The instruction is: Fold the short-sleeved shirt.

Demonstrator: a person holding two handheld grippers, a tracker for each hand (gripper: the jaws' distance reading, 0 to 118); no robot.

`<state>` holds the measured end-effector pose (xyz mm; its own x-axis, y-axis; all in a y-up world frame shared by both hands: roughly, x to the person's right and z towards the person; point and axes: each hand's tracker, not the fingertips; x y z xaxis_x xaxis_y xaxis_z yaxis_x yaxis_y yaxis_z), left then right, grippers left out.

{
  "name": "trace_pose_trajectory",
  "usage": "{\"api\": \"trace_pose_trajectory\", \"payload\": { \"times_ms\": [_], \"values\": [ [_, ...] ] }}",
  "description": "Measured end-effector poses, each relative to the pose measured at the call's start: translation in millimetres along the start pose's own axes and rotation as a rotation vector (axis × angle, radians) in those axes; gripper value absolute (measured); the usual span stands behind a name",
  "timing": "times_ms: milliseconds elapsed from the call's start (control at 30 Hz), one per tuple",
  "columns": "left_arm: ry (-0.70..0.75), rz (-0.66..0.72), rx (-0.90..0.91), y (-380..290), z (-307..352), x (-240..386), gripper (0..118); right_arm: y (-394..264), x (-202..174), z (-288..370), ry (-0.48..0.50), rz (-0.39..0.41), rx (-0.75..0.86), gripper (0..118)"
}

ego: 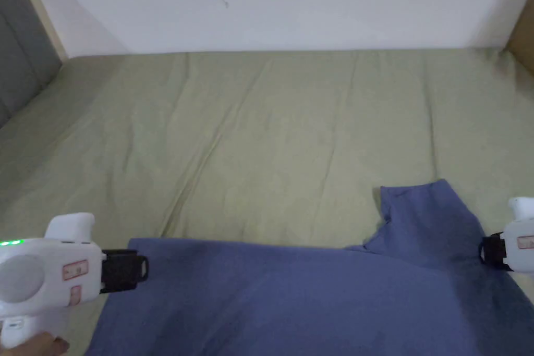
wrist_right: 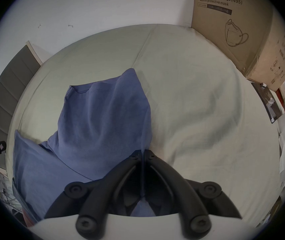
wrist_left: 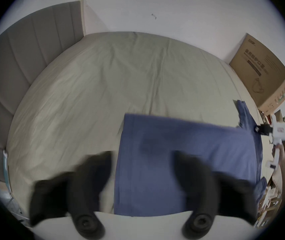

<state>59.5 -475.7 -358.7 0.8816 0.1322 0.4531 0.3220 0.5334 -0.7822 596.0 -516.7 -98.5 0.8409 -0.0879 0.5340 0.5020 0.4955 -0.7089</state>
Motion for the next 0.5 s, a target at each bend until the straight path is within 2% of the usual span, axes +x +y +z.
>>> {"api": "trace_pose_trajectory", "payload": {
  "times_ms": [100,167,233,267,300,333,367,400,433,467,500],
  "values": [
    [0.039,-0.028,-0.014,25.0,-40.5,1.5,109,0.5,-0.7,4.0,0.010,-0.006,0.009,4],
    [0.088,-0.009,-0.061,35.3,-64.8,3.5,106,1.5,-0.4,4.2,0.007,0.002,0.007,4],
    [0.077,0.004,-0.062,39.1,-86.5,-0.6,103,2.6,0.8,3.4,0.012,-0.004,0.000,4],
    [0.071,0.038,-0.068,38.6,-94.7,-2.8,94,2.7,1.0,3.4,0.014,-0.007,-0.002,4],
    [0.067,0.065,-0.090,36.6,-103.2,-5.4,74,2.6,1.0,3.2,0.014,-0.011,-0.002,4],
    [0.157,0.061,-0.097,33.1,-102.4,-3.5,66,2.8,1.1,3.0,0.020,-0.012,-0.006,4],
    [0.101,0.034,-0.058,31.7,-96.3,-0.6,61,2.9,1.0,3.4,0.024,-0.014,-0.008,4],
    [0.123,-0.002,-0.044,32.0,-89.3,0.4,43,3.2,0.6,5.1,0.026,-0.019,-0.008,4],
    [0.109,-0.014,-0.034,32.3,-82.5,1.8,8,3.9,0.4,7.5,0.034,-0.017,-0.008,4],
    [0.042,-0.014,-0.034,33.1,-78.0,-0.3,2,3.7,-0.8,11.4,0.043,-0.017,-0.003,4],
    [0.025,0.026,-0.042,33.2,-71.9,1.0,2,3.9,-1.3,16.0,0.055,-0.021,0.002,4]
  ]
}}
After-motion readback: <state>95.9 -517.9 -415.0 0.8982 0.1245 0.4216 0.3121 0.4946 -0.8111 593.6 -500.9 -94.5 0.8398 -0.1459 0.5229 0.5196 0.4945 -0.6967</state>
